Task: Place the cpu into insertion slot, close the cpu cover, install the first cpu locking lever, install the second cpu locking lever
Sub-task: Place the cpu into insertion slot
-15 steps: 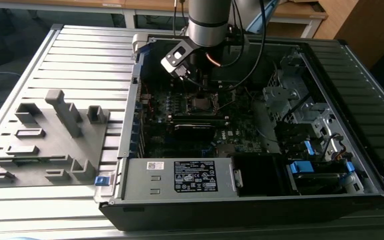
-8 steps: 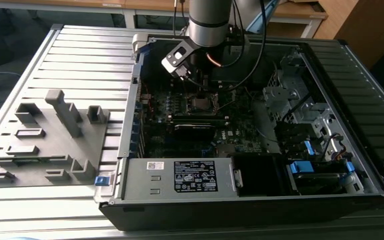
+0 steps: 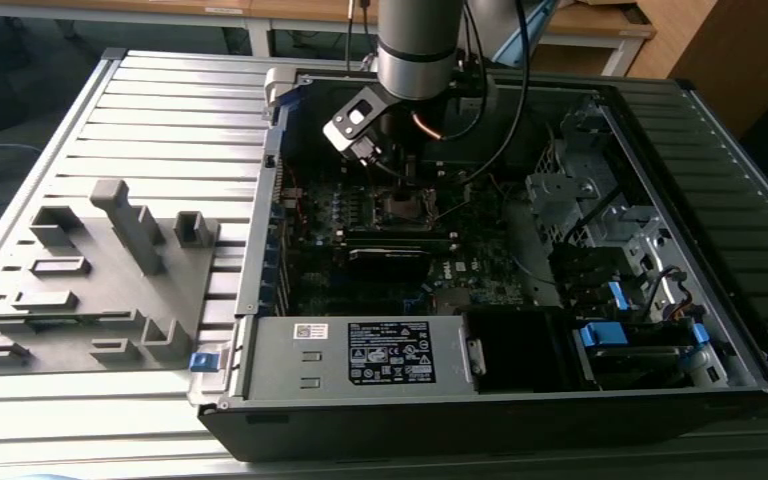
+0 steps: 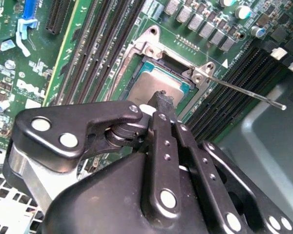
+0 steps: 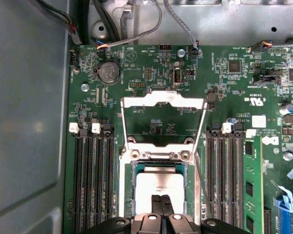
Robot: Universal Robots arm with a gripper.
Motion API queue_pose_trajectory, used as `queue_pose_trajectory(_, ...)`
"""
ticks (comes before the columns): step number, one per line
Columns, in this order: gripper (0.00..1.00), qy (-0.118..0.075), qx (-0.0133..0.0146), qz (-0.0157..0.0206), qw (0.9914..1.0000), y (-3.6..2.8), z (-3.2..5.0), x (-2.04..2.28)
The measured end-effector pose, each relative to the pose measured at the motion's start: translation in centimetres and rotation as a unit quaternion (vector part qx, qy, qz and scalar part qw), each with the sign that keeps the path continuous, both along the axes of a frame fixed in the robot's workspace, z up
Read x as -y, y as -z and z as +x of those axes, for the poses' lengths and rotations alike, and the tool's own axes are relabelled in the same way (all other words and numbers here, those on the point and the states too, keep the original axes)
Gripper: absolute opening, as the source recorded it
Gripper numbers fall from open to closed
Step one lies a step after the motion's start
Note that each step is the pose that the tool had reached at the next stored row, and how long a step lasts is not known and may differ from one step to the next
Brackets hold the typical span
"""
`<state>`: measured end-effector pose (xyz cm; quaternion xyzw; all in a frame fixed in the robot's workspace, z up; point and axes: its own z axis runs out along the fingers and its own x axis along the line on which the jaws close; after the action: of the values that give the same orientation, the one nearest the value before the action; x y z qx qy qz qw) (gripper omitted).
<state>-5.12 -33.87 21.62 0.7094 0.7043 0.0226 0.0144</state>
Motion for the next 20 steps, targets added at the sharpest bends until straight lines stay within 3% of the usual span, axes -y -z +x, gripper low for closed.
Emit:
queue_pose_trajectory(4,0.11,0.000,0.0000,0.0001,1.00000,0.11,0.00,-0.01)
queue_pose_trajectory(10,0.11,0.000,0.0000,-0.0001,1.00000,1.09,0.00,0.00)
queue_pose_trajectory(20,0.11,0.000,0.0000,-0.0003,1.00000,1.43,0.04,-0.08)
